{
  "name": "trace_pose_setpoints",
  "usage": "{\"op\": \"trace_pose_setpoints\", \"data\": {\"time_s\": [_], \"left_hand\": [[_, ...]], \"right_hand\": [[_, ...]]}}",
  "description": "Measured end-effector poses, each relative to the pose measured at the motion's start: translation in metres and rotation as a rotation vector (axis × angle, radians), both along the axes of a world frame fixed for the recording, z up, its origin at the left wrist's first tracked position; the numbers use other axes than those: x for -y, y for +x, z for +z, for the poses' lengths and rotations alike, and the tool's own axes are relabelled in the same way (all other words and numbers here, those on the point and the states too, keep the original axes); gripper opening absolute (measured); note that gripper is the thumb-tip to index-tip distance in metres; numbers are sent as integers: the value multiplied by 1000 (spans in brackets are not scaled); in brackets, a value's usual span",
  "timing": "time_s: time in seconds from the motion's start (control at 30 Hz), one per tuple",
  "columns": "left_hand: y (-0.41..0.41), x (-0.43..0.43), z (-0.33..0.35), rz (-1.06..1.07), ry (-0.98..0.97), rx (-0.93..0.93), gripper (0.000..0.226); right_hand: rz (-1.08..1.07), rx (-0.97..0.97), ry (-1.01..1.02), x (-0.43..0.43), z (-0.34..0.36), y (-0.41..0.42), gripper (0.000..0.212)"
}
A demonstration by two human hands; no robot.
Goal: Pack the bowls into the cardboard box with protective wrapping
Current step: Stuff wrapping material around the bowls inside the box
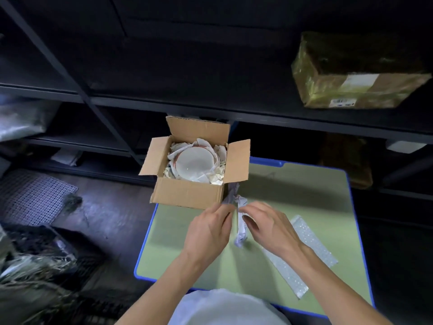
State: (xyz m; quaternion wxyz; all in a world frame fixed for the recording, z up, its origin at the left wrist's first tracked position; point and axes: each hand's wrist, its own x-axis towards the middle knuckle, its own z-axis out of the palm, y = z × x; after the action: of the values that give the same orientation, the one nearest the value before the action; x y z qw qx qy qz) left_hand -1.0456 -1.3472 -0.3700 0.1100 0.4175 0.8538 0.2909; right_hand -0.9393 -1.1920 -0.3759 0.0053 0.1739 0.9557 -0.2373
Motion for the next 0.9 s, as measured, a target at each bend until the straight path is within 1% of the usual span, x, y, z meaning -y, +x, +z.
{"op": "trace_pose_setpoints", "data": {"time_s": [0.17, 0.23, 0.3, 0.37, 0.4, 0.5, 0.57, 0.63, 0.77, 0.83, 0.9], "left_hand": [[-26, -2, 31, 56, 141, -73, 16], [-42, -2, 34, 96, 143, -94, 18], [-66, 1, 29, 132, 90, -180, 20], [-93, 7, 23, 178, -39, -259, 26], [-106, 10, 20, 199, -104, -267, 31], [-134, 16, 12, 243, -198, -224, 46], [-146, 16, 7, 235, -208, -200, 54], [-152, 16, 5, 214, -147, -148, 58], [-154, 24, -4, 155, 0, -110, 59], [-155, 30, -8, 159, 50, -21, 58], [-156, 35, -11, 149, 100, 92, 60]], "right_hand": [[17, -134, 43, 1, 37, -31, 16], [5, -174, 36, 2, 49, -46, 15], [1, -204, 20, 3, 56, -64, 17], [27, -192, 17, 3, 55, -87, 21], [47, -175, 16, 2, 52, -101, 24], [112, -98, 69, 5, 39, -143, 34], [141, -42, 136, 10, 29, -169, 38], [148, 8, 223, 13, 20, -188, 45], [174, 129, 353, 15, 8, -204, 71], [171, 140, 357, 15, 5, -204, 74], [174, 168, 317, 14, 5, -203, 71]]}}
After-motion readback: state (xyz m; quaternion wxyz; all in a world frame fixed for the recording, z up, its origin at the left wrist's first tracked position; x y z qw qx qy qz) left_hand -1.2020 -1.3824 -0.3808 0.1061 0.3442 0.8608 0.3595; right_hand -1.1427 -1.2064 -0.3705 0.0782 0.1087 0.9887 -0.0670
